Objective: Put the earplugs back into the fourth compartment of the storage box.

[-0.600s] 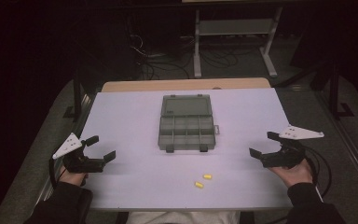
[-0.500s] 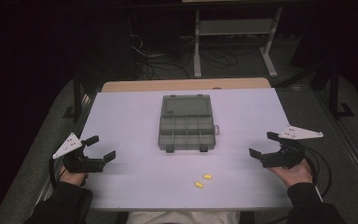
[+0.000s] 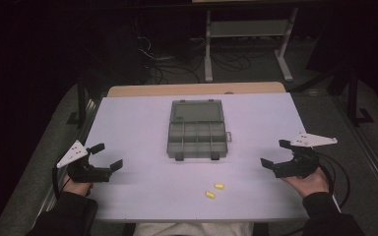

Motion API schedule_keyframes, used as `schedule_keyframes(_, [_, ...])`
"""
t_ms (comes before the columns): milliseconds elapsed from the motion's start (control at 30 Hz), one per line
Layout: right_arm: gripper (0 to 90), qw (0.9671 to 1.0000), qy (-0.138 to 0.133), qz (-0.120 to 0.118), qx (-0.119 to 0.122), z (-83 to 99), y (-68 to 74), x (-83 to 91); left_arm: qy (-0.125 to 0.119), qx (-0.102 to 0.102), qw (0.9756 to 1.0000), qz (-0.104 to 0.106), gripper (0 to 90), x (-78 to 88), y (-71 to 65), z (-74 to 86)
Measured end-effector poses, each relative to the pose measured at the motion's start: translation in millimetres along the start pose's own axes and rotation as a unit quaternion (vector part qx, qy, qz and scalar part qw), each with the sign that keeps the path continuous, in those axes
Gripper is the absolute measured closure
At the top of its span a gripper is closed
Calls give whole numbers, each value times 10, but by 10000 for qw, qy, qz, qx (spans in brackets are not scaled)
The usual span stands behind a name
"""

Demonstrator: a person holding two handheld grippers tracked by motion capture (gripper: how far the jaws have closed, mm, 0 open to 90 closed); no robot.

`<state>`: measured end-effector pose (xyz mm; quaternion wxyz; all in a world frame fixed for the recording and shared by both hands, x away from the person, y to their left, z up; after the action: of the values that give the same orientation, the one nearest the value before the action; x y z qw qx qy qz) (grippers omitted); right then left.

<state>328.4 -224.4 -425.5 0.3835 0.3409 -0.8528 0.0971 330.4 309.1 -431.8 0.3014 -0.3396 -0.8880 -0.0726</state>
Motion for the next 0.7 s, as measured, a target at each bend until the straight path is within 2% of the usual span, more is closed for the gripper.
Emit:
schedule_keyframes(167, [7,9998,125,-73,141,-68,74,-28,5,-10,10000,-9,0,1,-1,2])
schedule_keyframes(333, [7,9978,394,-102,515,-194,235,-72,1,11,10000,-2,0,2,-1,3])
schedule_keyframes(367, [7,9978,394,-102,515,-194,235,-72,1,11,10000,-2,0,2,-1,3])
schedule_keyframes(467, [7,9958,527,-142,737,-282,342,-90,-4,16,10000,4,0,2,-2,4])
schedule_keyframes(700, [7,9918,658,-234,1070,-422,521,-144,-1,10,10000,11,0,3,-2,4])
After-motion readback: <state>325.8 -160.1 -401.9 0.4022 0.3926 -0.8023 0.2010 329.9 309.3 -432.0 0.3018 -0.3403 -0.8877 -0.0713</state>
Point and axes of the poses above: each handheld gripper's, and its own axes: x roughly backward along the jaws, z roughly out of its underside, y roughly to its left, the point moved 6 cm from there along -x, roughly forward along the jaws, and after that the axes turned 15 degrees about y, right-handed, at the moved point
